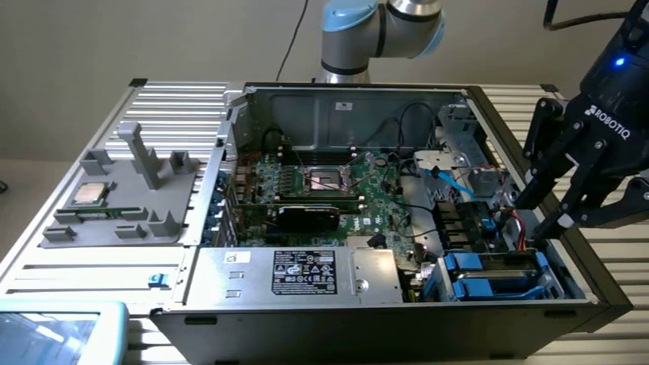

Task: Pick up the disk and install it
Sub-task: 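Insert the first disk wire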

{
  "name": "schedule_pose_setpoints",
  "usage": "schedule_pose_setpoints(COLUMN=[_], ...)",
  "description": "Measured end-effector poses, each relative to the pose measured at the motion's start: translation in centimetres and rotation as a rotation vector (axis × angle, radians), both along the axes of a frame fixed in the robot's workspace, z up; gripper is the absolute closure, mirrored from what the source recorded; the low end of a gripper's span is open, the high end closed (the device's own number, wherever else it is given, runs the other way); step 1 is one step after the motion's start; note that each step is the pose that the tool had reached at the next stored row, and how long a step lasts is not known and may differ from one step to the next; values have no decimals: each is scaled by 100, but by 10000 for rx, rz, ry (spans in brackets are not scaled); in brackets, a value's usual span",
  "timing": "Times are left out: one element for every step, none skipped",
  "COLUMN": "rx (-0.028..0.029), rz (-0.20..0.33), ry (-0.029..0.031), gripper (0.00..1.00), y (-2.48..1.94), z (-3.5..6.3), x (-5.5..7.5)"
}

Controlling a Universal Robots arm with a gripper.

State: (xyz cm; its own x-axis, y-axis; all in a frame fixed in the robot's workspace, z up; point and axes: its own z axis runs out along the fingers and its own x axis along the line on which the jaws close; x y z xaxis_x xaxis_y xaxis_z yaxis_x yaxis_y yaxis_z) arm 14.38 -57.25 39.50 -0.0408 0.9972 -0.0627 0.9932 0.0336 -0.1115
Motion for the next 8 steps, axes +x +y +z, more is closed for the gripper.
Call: schedule_pose_setpoints(rx=[1, 0, -1, -1, 0, -1, -1, -1], rz=[0, 0, 0, 0, 0, 0, -1, 0], ry=[0, 0, 0, 0, 0, 0, 0, 0], gripper=[57, 57, 57, 57, 57, 57, 57, 57], y=[0, 0, 0, 0, 0, 0, 0, 0], z=[0, 0, 0, 0, 0, 0, 0, 0], x=[0, 0, 0, 0, 0, 0, 0, 0])
